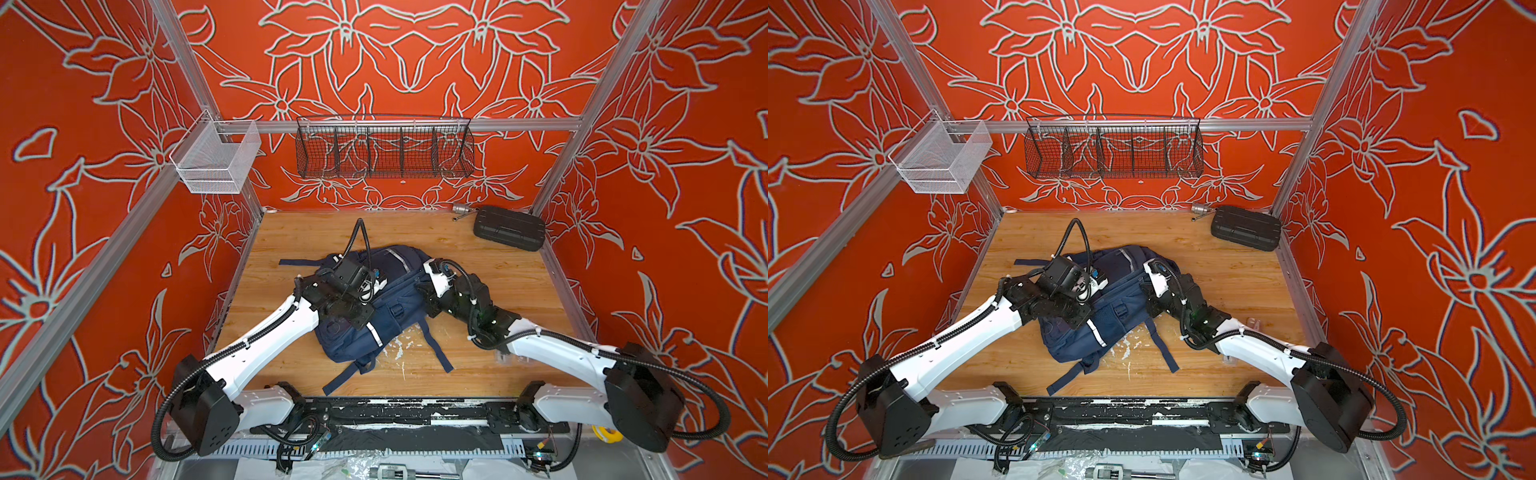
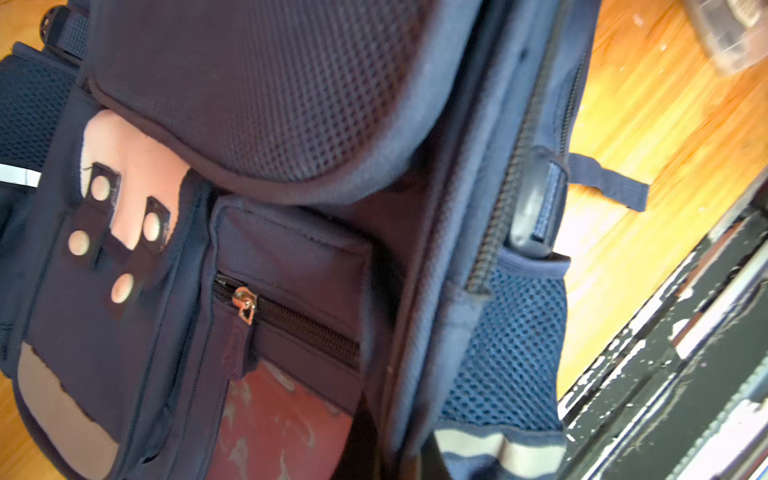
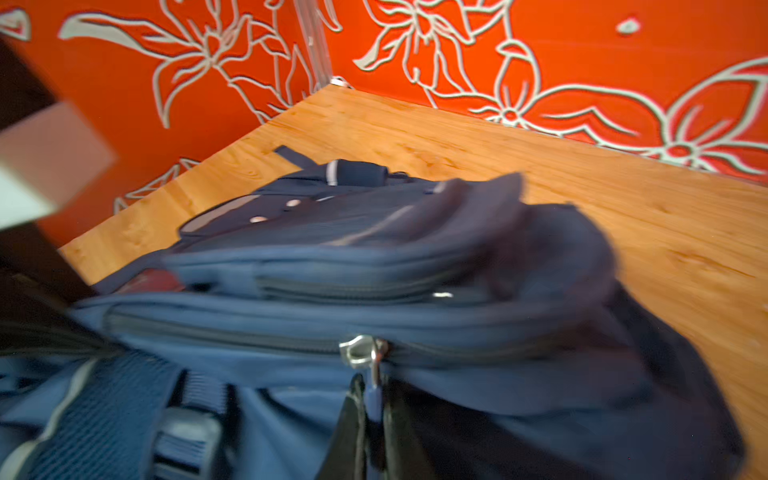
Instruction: Pack the student bag
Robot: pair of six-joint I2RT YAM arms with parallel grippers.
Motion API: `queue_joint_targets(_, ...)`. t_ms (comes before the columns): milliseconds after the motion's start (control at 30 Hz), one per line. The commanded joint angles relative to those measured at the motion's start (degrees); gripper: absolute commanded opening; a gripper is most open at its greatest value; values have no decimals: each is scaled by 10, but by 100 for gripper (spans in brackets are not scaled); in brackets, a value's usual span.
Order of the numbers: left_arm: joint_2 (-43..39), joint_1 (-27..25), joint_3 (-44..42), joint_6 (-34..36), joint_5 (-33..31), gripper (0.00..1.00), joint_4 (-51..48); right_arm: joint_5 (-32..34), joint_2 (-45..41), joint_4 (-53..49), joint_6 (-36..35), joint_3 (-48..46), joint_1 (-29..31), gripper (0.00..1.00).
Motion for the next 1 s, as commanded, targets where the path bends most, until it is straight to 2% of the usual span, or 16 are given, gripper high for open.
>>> queue_joint_targets(0,-28,-2,-14,16,-13,0,-25,80,0,-39,8,32,-31,0)
queue_joint_targets(67,-28,-2,-22,20,-17,0,-16,71,-6,-30,-10,29,-33,0)
queue_joint_targets(133,-26,-2,-31,30,-25,0,-2,57,-29,20,-33,-2,-32,0)
queue_joint_targets(167,-23,-2,-32,38,-29,0,4,69,-41,28,-33,-12,-31,0)
queue_joint_targets(267,-7,-1,-31,74,-35,0,22,87,-82,18,-46,-32,-30,0)
queue_joint_targets(367,9,-1,-29,117,-39,0,48,75,-102,13,-53,-50,-26,0)
queue_joint_targets(567,51,7,-20,206,-61,0,92,74,-80,32,-86,-48,24,0)
queue_joint_targets(767,89,63,7,229,-30,0,107,69,-25,81,-73,-33,52,0)
queue_joint_targets(833,91,80,23,200,-6,29,97,66,-7,87,-61,-25,54,0)
queue_joint_targets(900,90,84,41,144,7,49,76,64,3,92,-57,-21,55,0)
queue_joint_targets(967,81,84,53,79,32,57,52,67,9,101,-52,-22,55,0)
